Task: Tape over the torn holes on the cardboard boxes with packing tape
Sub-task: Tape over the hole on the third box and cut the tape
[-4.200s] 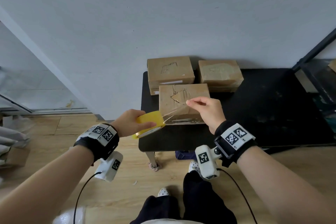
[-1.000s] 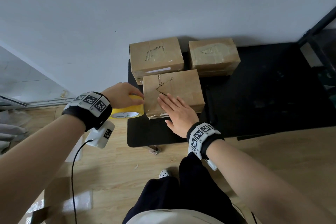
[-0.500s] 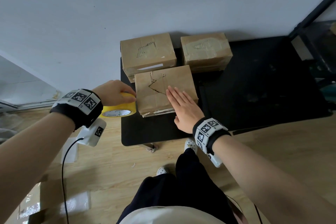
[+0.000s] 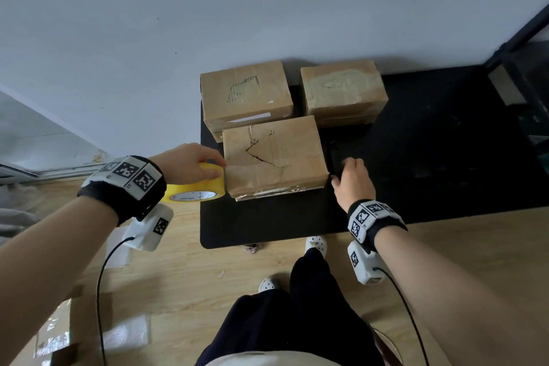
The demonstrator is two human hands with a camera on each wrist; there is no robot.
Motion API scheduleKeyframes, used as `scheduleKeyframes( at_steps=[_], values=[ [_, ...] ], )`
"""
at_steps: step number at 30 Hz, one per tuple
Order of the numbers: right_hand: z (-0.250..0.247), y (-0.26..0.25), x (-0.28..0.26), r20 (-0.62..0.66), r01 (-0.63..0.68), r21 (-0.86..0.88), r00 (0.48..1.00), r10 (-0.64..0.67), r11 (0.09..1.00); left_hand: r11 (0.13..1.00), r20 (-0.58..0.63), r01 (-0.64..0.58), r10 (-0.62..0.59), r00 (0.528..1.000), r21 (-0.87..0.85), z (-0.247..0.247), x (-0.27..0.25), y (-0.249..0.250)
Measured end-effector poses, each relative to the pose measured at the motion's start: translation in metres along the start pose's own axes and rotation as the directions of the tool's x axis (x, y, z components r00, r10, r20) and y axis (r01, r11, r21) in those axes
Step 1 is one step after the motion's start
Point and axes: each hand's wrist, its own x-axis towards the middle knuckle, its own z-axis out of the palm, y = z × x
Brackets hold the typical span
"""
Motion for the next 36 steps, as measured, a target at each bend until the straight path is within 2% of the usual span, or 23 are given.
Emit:
scheduleKeyframes(
  at_steps=[4, 13, 17, 20, 22, 25, 27, 30, 32, 36],
  values=[
    [0.012, -0.001, 0.009, 0.081, -0.189, 0.046, 0.979, 0.185, 0.981, 1.0, 0.01, -0.017, 0.017, 1.0, 0.012, 0.001, 0.002, -0.001],
    [-0.001, 0.0, 0.015, 0.144, -0.257, 0.025, 0.957, 0.251, 0.966, 1.0, 0.043, -0.008, 0.008, 0.999, -0.006, 0.002, 0.003, 0.003],
    [-0.027, 0.006, 0.008, 0.141, -0.217, 0.111, 0.97, 0.2, 0.97, 0.999, 0.073, -0.015, 0.012, 0.997, 0.03, 0.001, 0.001, 0.005],
    [-0.056, 0.006, 0.0, 0.125, -0.178, 0.288, 0.981, 0.147, 0.941, 0.999, 0.076, -0.029, 0.027, 0.997, 0.033, 0.0, 0.001, 0.007],
    [-0.071, 0.002, -0.007, 0.119, -0.123, 0.431, 0.99, 0.079, 0.894, 0.998, 0.072, -0.038, 0.035, 0.997, 0.044, 0.0, 0.001, 0.008],
    [-0.089, -0.016, -0.021, 0.185, -0.091, 0.669, 0.982, -0.046, 0.738, 0.999, 0.074, -0.031, 0.028, 0.997, 0.044, 0.001, 0.002, 0.008],
    [-0.094, -0.031, -0.033, 0.293, -0.145, 0.755, 0.947, -0.131, 0.64, 0.999, 0.072, -0.02, 0.018, 0.997, 0.033, 0.002, 0.002, 0.007],
    [-0.089, -0.053, -0.05, 0.544, -0.365, 0.755, 0.813, -0.209, 0.545, 1.0, 0.068, -0.011, 0.011, 0.998, 0.008, 0.004, 0.001, 0.005],
    [-0.08, -0.062, -0.058, 0.645, -0.446, 0.703, 0.728, -0.233, 0.554, 1.0, 0.06, -0.017, 0.018, 0.998, -0.013, 0.007, 0.0, 0.003],
    [-0.063, -0.071, -0.069, 0.714, -0.474, 0.653, 0.646, -0.271, 0.591, 0.996, 0.041, -0.032, 0.036, 0.999, -0.081, 0.013, -0.002, -0.001]
  ],
)
